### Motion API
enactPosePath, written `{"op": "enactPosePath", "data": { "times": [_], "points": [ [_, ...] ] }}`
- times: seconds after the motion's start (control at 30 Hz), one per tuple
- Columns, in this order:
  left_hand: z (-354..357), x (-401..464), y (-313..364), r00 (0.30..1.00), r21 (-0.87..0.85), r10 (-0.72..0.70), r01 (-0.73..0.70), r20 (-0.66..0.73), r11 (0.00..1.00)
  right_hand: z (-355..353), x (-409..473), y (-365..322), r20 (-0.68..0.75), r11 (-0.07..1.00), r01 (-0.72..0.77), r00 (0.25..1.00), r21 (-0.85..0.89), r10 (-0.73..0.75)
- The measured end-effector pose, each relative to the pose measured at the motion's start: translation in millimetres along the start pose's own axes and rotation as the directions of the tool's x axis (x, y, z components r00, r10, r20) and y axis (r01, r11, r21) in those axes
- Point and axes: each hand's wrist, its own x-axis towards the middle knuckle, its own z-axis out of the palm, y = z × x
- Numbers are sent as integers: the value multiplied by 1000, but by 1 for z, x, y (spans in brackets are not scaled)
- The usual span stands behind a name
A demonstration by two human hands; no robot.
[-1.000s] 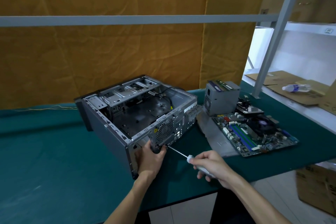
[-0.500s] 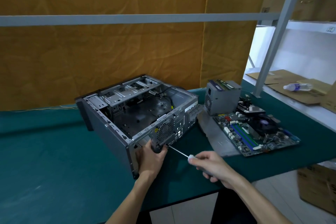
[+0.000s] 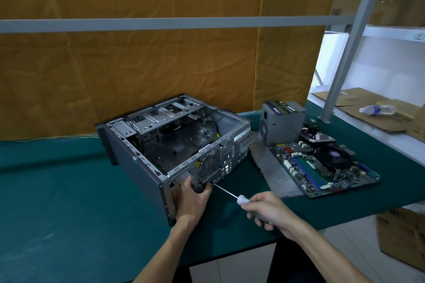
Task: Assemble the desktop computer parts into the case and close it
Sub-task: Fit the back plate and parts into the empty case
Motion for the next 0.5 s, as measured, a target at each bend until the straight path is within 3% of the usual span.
{"op": "enactPosePath", "data": {
  "times": [0.17,0.27,0.43,0.5],
  "points": [
    [0,-1,3,999,-7,16,-16,29,1000,0,-3,-1,-6,995,-1,1000,-102,1],
    [0,0,2,999,-19,-12,12,37,1000,1,-1,0,-48,997,47,998,-65,-51],
    [0,0,2,998,-33,-26,28,49,999,-1,-2,-2,10,996,15,1000,-84,-14],
    [0,-1,3,1000,-29,-17,18,26,999,3,-1,1,-46,998,38,998,-58,-41]
  ]
}}
